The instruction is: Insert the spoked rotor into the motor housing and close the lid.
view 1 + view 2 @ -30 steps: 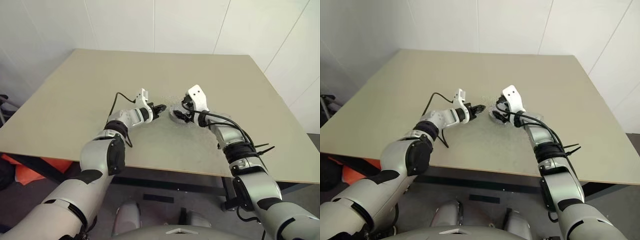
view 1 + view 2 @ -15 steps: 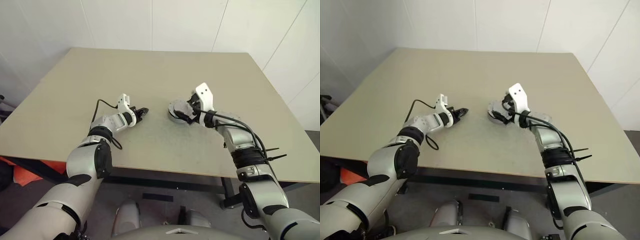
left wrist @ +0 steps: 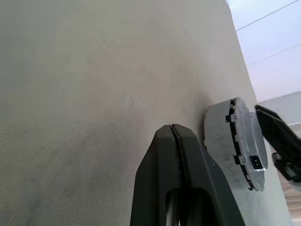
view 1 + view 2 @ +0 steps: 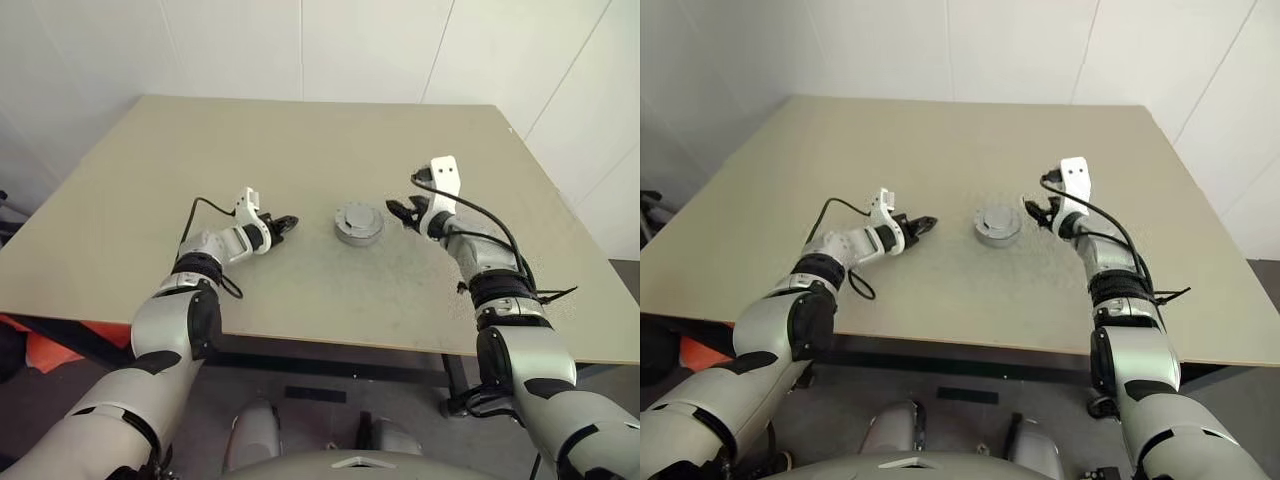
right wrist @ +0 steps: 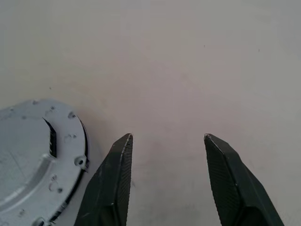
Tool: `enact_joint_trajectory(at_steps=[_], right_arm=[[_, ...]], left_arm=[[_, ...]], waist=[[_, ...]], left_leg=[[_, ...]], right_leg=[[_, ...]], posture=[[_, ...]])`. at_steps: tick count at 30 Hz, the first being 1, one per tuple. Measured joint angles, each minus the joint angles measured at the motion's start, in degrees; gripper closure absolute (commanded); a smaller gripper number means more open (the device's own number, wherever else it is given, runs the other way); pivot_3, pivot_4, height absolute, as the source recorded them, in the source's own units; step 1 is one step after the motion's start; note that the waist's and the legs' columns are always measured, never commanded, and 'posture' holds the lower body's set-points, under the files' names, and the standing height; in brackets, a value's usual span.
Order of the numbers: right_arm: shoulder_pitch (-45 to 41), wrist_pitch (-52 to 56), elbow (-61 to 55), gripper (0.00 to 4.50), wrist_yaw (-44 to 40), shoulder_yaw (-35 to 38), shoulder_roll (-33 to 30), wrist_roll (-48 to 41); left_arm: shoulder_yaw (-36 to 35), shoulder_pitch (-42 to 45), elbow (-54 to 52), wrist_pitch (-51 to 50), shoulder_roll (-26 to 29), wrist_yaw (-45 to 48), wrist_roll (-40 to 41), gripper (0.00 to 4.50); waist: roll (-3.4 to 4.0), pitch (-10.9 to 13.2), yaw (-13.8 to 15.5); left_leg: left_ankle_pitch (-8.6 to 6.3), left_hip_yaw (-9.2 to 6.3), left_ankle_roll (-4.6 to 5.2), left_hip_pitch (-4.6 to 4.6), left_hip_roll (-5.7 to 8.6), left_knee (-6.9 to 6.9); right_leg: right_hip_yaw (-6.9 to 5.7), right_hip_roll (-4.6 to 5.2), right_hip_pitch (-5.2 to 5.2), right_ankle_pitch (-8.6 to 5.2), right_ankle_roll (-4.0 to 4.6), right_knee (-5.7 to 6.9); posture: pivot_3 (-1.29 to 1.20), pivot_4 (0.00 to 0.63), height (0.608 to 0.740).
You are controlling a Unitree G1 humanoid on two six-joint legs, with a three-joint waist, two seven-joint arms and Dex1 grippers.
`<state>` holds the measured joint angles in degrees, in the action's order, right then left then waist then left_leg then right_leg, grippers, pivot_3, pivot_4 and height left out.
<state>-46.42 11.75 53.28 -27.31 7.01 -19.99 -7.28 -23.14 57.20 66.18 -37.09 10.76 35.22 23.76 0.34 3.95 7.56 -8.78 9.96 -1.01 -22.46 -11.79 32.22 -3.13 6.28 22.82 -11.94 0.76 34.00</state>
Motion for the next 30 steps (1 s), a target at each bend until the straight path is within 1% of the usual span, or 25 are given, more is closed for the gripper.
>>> enact_joint_trajectory(at_steps=[1,5,11,30], right_arm=[[-0.2,-0.9,1.2,3.06,0.0,0.0,0.0,0.3],[-0.9,-3.1,3.6,3.06,-0.2,-0.5,0.1,0.8],[-0.9,-3.6,3.7,3.06,-1.9,-1.3,1.9,0.8],[0.4,-3.5,1.9,3.06,-2.0,-3.3,5.9,2.6]], left_arm=[[0.1,-0.1,-0.7,-0.7,0.5,0.9,0.1,4.5],[0.2,-1.3,-2.7,-2.2,1.2,2.4,0.3,4.5],[0.2,-2.3,-3.1,-2.3,1.4,2.2,0.3,4.5],[-1.5,-2.3,-3.3,-0.2,4.4,0.4,1.1,4.5]], waist=[[0.0,0.0,-0.1],[0.0,0.0,-0.4],[0.01,0.0,-0.4],[0.02,0.0,-0.9]], left_leg=[[0.0,0.0,0.01,-0.11,0.0,0.05],[-0.06,0.03,0.11,-0.25,0.0,0.35],[-0.01,0.01,0.03,-0.22,-0.05,0.6],[0.0,0.01,-0.01,-0.19,-0.09,0.55]], right_leg=[[0.0,0.0,0.11,0.0,0.01,0.05],[-0.02,-0.01,0.32,-0.03,0.07,0.45],[-0.02,0.0,0.34,-0.05,0.11,0.78],[-0.01,-0.1,0.4,-0.04,0.14,0.78]], posture=[[0.0,0.0,0.74],[0.0,0.0,0.74],[0.0,0.0,0.74],[0.0,0.0,0.74]])
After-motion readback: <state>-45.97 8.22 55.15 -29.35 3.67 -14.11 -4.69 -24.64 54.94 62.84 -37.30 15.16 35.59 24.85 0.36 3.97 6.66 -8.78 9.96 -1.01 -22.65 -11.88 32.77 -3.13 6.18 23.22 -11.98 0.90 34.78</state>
